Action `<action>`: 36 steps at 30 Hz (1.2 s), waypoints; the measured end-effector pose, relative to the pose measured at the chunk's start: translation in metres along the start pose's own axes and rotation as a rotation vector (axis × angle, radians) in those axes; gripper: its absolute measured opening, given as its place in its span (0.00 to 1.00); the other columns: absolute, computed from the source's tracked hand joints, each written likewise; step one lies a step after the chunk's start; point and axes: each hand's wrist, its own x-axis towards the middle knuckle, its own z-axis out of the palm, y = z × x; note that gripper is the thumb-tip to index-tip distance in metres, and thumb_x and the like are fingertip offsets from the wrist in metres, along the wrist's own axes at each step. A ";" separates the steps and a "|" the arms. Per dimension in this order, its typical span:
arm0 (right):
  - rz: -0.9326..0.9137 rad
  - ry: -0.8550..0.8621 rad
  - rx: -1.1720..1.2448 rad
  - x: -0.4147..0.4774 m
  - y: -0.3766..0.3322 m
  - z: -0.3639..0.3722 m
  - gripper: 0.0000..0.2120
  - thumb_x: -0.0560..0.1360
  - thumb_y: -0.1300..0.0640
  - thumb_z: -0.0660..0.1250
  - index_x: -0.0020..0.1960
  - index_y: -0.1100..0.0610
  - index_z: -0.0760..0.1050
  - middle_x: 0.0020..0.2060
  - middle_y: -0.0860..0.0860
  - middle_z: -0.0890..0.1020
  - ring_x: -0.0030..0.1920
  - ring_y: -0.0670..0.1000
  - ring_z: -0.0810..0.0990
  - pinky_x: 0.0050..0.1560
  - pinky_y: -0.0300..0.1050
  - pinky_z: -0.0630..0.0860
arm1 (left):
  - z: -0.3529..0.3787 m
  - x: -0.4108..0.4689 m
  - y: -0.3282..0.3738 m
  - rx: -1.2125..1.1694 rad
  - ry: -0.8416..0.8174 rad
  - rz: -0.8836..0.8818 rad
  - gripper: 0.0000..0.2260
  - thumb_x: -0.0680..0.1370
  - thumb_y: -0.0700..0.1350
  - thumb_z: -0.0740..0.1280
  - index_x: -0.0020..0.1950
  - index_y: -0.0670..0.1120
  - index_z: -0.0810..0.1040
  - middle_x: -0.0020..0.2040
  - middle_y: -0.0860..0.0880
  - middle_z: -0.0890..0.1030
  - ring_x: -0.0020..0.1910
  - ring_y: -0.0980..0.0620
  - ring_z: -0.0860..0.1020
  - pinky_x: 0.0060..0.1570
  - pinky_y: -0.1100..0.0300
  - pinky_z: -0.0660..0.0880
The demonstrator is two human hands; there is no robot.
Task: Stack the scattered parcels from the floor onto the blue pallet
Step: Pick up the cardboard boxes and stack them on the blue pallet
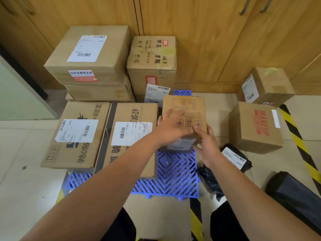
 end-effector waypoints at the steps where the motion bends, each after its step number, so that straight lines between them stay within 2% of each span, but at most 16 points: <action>1: 0.040 0.000 0.002 -0.001 0.000 0.001 0.19 0.80 0.51 0.66 0.70 0.43 0.68 0.55 0.44 0.81 0.54 0.50 0.81 0.51 0.51 0.77 | -0.009 -0.005 -0.002 -0.097 0.020 -0.024 0.33 0.73 0.54 0.72 0.76 0.59 0.63 0.79 0.51 0.56 0.73 0.50 0.62 0.73 0.54 0.61; 3: 0.106 -0.019 -0.022 -0.002 -0.004 0.003 0.18 0.80 0.47 0.65 0.69 0.40 0.67 0.54 0.43 0.79 0.54 0.53 0.79 0.50 0.53 0.76 | -0.031 -0.015 -0.009 -0.174 0.053 -0.121 0.30 0.78 0.47 0.69 0.77 0.55 0.63 0.76 0.50 0.63 0.63 0.53 0.69 0.61 0.59 0.67; 5: 0.154 -0.036 -0.021 0.001 -0.010 0.008 0.20 0.79 0.45 0.66 0.69 0.38 0.66 0.53 0.42 0.78 0.55 0.56 0.78 0.54 0.56 0.76 | -0.054 -0.021 -0.028 -0.097 0.054 -0.249 0.31 0.78 0.48 0.68 0.78 0.56 0.60 0.75 0.49 0.64 0.61 0.50 0.73 0.55 0.59 0.70; 7: 0.165 -0.024 0.023 0.011 -0.013 0.014 0.21 0.79 0.46 0.66 0.70 0.40 0.65 0.56 0.43 0.77 0.59 0.60 0.77 0.62 0.60 0.75 | -0.072 -0.021 -0.049 0.116 0.054 -0.373 0.37 0.76 0.52 0.71 0.80 0.58 0.54 0.78 0.46 0.57 0.69 0.43 0.69 0.63 0.51 0.70; 8: 0.159 -0.013 0.039 0.017 -0.013 0.018 0.20 0.80 0.47 0.66 0.70 0.40 0.65 0.58 0.45 0.76 0.61 0.62 0.75 0.65 0.61 0.73 | -0.078 -0.019 -0.058 0.229 0.034 -0.435 0.41 0.74 0.53 0.72 0.80 0.59 0.50 0.80 0.44 0.53 0.73 0.38 0.64 0.68 0.45 0.67; 10: 0.123 -0.001 0.067 0.027 -0.010 0.024 0.18 0.80 0.49 0.66 0.68 0.42 0.66 0.60 0.47 0.76 0.64 0.61 0.74 0.67 0.62 0.71 | -0.082 -0.013 -0.070 0.343 -0.017 -0.523 0.46 0.73 0.54 0.73 0.81 0.57 0.45 0.80 0.42 0.48 0.75 0.35 0.61 0.70 0.44 0.64; 12: 0.082 -0.005 0.088 0.034 -0.007 0.028 0.18 0.80 0.50 0.66 0.69 0.43 0.67 0.60 0.46 0.77 0.64 0.56 0.75 0.64 0.60 0.73 | -0.080 -0.008 -0.075 0.377 -0.054 -0.569 0.48 0.72 0.55 0.74 0.81 0.57 0.44 0.80 0.41 0.47 0.73 0.35 0.63 0.70 0.45 0.66; 15: 0.060 -0.005 0.098 0.042 -0.006 0.029 0.19 0.81 0.51 0.65 0.70 0.43 0.67 0.57 0.44 0.78 0.63 0.53 0.76 0.63 0.59 0.74 | -0.074 -0.002 -0.079 0.421 -0.075 -0.586 0.52 0.67 0.57 0.75 0.80 0.60 0.42 0.79 0.41 0.47 0.71 0.35 0.66 0.70 0.44 0.66; 17: 0.059 0.002 0.103 0.046 -0.007 0.029 0.21 0.80 0.51 0.66 0.71 0.44 0.66 0.57 0.44 0.78 0.63 0.52 0.75 0.63 0.59 0.75 | -0.068 -0.001 -0.082 0.470 -0.082 -0.594 0.54 0.66 0.56 0.75 0.80 0.61 0.40 0.78 0.41 0.46 0.72 0.33 0.64 0.69 0.42 0.66; 20: 0.049 0.011 0.098 0.049 -0.010 0.033 0.24 0.79 0.51 0.67 0.73 0.45 0.66 0.63 0.47 0.77 0.65 0.54 0.75 0.58 0.58 0.77 | -0.060 0.000 -0.081 0.553 -0.078 -0.611 0.53 0.70 0.54 0.75 0.79 0.59 0.36 0.79 0.40 0.40 0.75 0.29 0.55 0.70 0.39 0.65; 23: 0.038 0.021 0.094 0.054 -0.010 0.035 0.24 0.79 0.50 0.67 0.73 0.44 0.65 0.64 0.47 0.76 0.66 0.55 0.75 0.55 0.57 0.78 | -0.057 0.005 -0.082 0.582 -0.073 -0.620 0.53 0.72 0.52 0.75 0.79 0.57 0.35 0.79 0.39 0.39 0.75 0.28 0.54 0.71 0.38 0.64; 29: 0.060 0.003 0.051 0.056 -0.008 0.031 0.24 0.79 0.47 0.67 0.73 0.42 0.64 0.54 0.42 0.76 0.64 0.62 0.74 0.65 0.63 0.74 | -0.056 0.005 -0.086 0.588 -0.056 -0.604 0.52 0.72 0.51 0.75 0.79 0.58 0.36 0.79 0.39 0.40 0.75 0.29 0.55 0.70 0.39 0.65; 32: 0.079 -0.024 0.009 0.055 -0.011 0.029 0.24 0.79 0.45 0.67 0.72 0.42 0.64 0.60 0.44 0.74 0.62 0.68 0.73 0.64 0.61 0.74 | -0.056 0.006 -0.086 0.580 -0.051 -0.608 0.52 0.71 0.50 0.75 0.79 0.58 0.37 0.79 0.39 0.41 0.75 0.29 0.55 0.70 0.38 0.65; 36: 0.081 -0.050 -0.066 0.056 -0.012 0.024 0.22 0.78 0.42 0.67 0.69 0.40 0.65 0.66 0.46 0.72 0.62 0.67 0.75 0.65 0.61 0.74 | -0.056 0.007 -0.085 0.550 -0.050 -0.619 0.51 0.71 0.50 0.75 0.79 0.57 0.39 0.78 0.38 0.44 0.74 0.29 0.57 0.70 0.39 0.66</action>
